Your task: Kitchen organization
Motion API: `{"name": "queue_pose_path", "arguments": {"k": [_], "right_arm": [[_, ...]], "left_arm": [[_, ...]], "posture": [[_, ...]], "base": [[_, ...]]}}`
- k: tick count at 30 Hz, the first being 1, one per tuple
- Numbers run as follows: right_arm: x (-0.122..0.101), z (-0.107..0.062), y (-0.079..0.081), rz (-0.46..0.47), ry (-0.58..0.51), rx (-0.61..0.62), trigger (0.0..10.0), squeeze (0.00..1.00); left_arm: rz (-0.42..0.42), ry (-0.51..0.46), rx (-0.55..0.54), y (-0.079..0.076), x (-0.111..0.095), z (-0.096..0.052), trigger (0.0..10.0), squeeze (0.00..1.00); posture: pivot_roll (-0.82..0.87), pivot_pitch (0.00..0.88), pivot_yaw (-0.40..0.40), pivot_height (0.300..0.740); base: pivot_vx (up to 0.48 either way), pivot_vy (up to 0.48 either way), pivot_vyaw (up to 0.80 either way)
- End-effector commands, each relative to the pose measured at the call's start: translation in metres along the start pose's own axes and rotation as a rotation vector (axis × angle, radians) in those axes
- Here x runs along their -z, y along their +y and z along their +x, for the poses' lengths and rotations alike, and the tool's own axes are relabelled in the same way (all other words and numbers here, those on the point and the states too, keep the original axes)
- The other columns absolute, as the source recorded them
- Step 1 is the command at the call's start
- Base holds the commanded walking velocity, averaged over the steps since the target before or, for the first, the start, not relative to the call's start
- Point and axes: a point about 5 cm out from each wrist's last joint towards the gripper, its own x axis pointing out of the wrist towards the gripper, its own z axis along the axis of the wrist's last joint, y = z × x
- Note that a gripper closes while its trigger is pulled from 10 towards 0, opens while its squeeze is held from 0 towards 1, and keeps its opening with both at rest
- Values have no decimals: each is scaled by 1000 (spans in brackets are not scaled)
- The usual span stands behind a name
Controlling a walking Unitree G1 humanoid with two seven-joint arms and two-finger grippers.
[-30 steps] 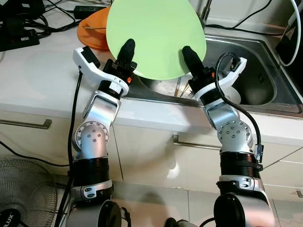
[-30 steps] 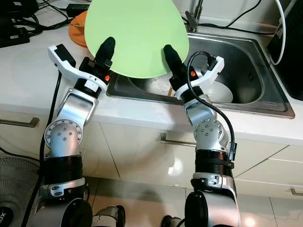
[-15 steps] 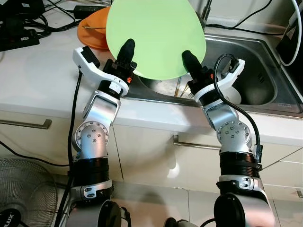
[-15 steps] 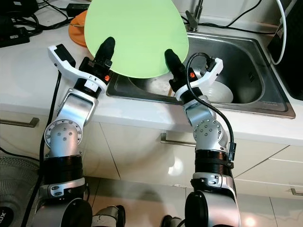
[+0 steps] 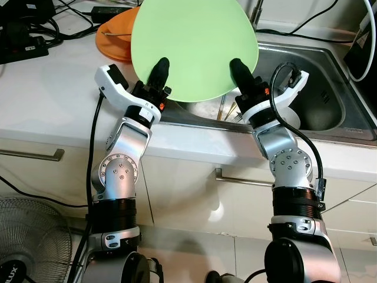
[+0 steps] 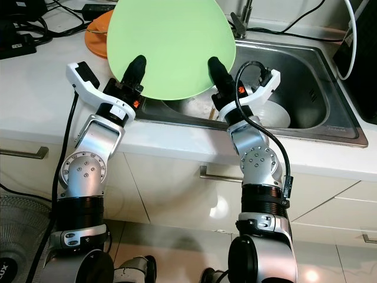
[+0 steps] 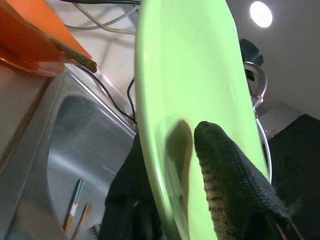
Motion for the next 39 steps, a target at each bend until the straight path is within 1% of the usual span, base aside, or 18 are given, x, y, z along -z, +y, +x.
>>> {"name": "queue_pose_path", "arguments": {"k": [1, 8, 9, 10, 12, 15, 16, 20, 21, 22, 25, 26, 29, 32, 33, 36, 37, 39], "right_arm": [[-12, 1, -4, 3, -68, 45, 0, 0], [-33, 9, -12, 28, -179, 131, 0, 0], [-35, 10, -14, 24, -189, 144, 0, 0], [-38, 11, -16, 13, -202, 161, 0, 0], [-46, 12, -20, -12, -224, 192, 0, 0], [-57, 15, -27, -61, -244, 243, 0, 0], [-57, 15, -27, -61, -244, 243, 0, 0], [-67, 17, -30, -165, -248, 271, 0, 0], [-69, 19, -31, -215, -240, 287, 4078, 0], [-71, 20, -32, -266, -232, 302, 10000, 0], [-74, 24, -35, -395, -198, 345, 10000, 0], [-74, 24, -35, -395, -198, 345, 10000, 0], [-71, 28, -37, -480, -156, 364, 10000, 0], [-64, 31, -39, -579, -84, 371, 10000, 0], [-60, 33, -40, -645, -42, 377, 10000, 0], [-57, 33, -40, -664, -22, 381, 10000, 0], [-52, 34, -42, -708, 17, 381, 10000, 0], [-50, 34, -42, -729, 32, 379, 10000, 0]], "left_arm": [[16, 13, 59, -13, 3, 3, 10000, 1000], [31, 44, 80, -16, 7, 0, 10000, 1000], [40, 50, 81, -16, 7, 0, 10000, 98], [46, 54, 79, -16, 8, 0, 10000, 0], [71, 61, 73, -16, 9, -1, 10000, 0], [157, 87, 67, -15, 12, -2, 10000, 0], [157, 87, 67, -15, 12, -2, 10000, 0], [249, 146, 75, -17, 17, -3, 10000, 0], [287, 177, 69, -16, 19, -4, 10000, 0], [334, 207, 60, -15, 21, -5, 10000, 0], [461, 287, 49, -11, 28, -8, 10000, 0], [461, 287, 49, -11, 28, -8, 10000, 0], [501, 345, 79, -12, 33, -13, 10000, 0], [562, 420, 89, -12, 38, -20, 10000, 0], [585, 446, 98, -12, 39, -24, 10000, 0], [595, 459, 105, -13, 40, -26, 10000, 0], [608, 479, 109, -13, 41, -28, 10000, 0], [614, 487, 109, -14, 42, -29, 10000, 0]], "posture": [[169, 113, -27, 740], [170, 112, -28, 740], [170, 112, -28, 740], [172, 111, -28, 740], [172, 111, -28, 740], [170, 108, -28, 740], [170, 108, -28, 740], [168, 106, -29, 740], [168, 105, -30, 740], [169, 104, -31, 740], [170, 105, -31, 740], [170, 105, -31, 740], [171, 103, -30, 740], [174, 104, -31, 740], [174, 104, -31, 740], [174, 104, -31, 740], [182, 100, -36, 740], [182, 100, -36, 740]], "base": [[0, 0, 0], [0, 0, 0], [0, 0, 0], [0, 0, 0], [0, 0, 0], [0, 0, 0], [0, 0, 0], [0, 0, 0], [0, 0, 0], [0, 0, 0], [0, 0, 0], [0, 0, 0], [0, 0, 0], [0, 0, 0], [0, 0, 0], [0, 0, 0], [0, 0, 0], [0, 0, 0]]}}
